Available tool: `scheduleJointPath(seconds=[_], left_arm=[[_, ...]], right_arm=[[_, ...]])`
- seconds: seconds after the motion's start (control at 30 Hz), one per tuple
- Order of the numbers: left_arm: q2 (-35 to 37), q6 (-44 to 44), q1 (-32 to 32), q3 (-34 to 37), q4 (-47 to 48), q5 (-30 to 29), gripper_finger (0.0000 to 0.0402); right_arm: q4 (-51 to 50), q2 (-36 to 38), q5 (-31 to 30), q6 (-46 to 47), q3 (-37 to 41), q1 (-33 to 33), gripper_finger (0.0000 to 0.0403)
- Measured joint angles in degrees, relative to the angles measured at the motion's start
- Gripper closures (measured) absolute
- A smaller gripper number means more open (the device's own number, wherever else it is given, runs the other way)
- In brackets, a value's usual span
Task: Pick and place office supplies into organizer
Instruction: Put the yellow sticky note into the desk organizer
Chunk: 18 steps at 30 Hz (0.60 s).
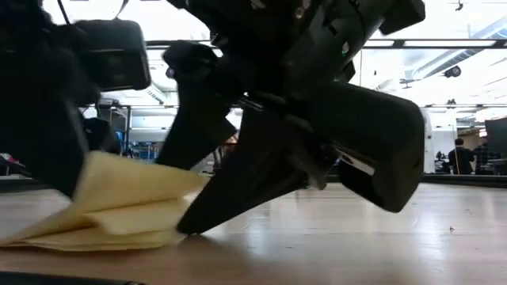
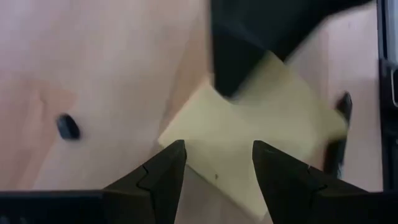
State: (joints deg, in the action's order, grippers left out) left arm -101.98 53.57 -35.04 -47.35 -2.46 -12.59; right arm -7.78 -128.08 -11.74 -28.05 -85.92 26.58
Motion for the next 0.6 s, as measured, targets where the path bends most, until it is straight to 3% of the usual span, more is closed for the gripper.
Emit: scheduleJointPath(seconds=[0.1,0.37,0.6], left_arm=[[-0.04,-0.01,0.97,0.02,-0.75,-1.04,0.0224],[-0.13,-0.01,2.07,0.15,-3.16,-1.74,0.0224],[-0.18,-0.24,2.07,0.19,-4.56,-1.84,0.0224]], right_arm=[[3.47,-0.16,3.21,-2.2,0.55,-0.02,0.0184],[4.45,0.19,3.66,-2.4,2.95,-0.13,0.0189],[4.33,0.19,3.68,-2.37,3.23,-0.72,0.025]])
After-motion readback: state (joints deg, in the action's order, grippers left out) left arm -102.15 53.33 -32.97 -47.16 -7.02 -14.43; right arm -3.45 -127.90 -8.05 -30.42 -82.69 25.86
